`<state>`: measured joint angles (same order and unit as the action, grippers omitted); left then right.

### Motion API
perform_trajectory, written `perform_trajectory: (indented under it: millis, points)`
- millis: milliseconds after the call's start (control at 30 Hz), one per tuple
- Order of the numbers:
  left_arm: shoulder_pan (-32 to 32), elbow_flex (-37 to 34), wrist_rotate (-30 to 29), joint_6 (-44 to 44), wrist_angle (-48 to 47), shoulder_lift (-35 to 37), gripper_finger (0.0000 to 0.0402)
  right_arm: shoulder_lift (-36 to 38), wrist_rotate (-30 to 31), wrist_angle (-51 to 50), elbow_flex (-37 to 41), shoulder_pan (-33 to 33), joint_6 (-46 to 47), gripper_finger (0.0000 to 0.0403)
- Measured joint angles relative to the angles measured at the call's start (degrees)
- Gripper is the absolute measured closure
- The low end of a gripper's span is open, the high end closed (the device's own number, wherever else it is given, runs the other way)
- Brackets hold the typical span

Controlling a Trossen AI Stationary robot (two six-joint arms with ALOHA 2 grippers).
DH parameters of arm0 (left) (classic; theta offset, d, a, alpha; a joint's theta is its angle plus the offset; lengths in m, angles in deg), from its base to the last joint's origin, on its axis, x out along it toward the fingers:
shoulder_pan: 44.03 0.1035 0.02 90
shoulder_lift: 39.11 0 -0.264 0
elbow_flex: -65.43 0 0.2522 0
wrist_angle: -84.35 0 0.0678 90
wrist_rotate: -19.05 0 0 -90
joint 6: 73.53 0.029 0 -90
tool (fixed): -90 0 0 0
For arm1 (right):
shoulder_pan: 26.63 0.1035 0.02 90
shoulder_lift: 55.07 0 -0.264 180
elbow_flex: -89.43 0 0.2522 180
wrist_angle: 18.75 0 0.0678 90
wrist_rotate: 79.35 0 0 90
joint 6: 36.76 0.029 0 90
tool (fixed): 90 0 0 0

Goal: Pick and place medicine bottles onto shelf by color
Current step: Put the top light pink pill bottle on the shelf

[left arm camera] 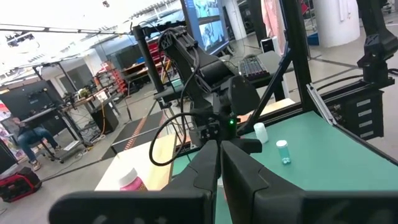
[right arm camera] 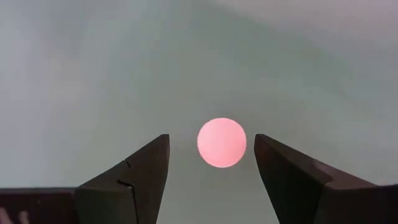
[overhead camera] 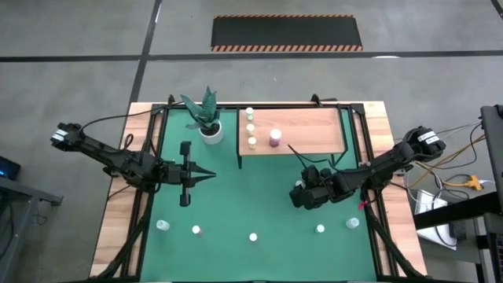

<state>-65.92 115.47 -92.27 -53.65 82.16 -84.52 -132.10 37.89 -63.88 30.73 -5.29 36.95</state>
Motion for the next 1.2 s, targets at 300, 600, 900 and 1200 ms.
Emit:
perform_trajectory:
  millis: [300, 600, 900, 1200]
  points:
    - [0.01, 0.00, 0.00, 0.00, 0.00, 0.00, 0.0398, 0.00, 2.93, 3.82, 3.20, 0.00, -0.87, 0.0177]
    - [0.01, -0.02, 0.00, 0.00, -0.02, 0.00, 0.0398, -0.02, 2.94, 4.05, 3.86, 0.00, -1.25, 0.0237]
    - [0.00, -0.02, 0.00, 0.00, -0.02, 0.00, 0.0398, -0.02, 2.32, 4.63, 3.62, 0.02, -2.46, 0.0295]
    - [0.02, -0.02, 0.00, 0.00, -0.08, 0.00, 0.0398, 2.48, -14.51, 4.54, -4.03, 0.34, -19.22, 0.0292]
